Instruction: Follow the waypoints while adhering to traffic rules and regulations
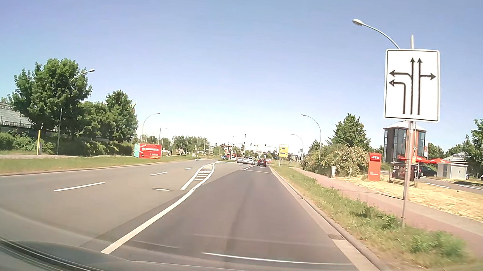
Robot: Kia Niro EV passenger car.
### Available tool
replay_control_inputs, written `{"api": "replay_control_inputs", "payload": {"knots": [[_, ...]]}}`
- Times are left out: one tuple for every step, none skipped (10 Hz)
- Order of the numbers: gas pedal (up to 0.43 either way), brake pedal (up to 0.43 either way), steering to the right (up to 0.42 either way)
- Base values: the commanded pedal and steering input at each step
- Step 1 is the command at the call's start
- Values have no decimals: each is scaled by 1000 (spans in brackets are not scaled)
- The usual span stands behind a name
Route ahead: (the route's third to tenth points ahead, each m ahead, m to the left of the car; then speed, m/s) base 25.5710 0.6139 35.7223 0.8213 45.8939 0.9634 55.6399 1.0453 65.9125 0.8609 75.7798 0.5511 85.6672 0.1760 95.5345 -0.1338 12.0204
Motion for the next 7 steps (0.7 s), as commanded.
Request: {"api": "replay_control_inputs", "payload": {"knots": [[0,30,1],[0,24,1],[0,30,1],[0,24,1],[0,24,1],[0,24,1],[0,24,1]]}}
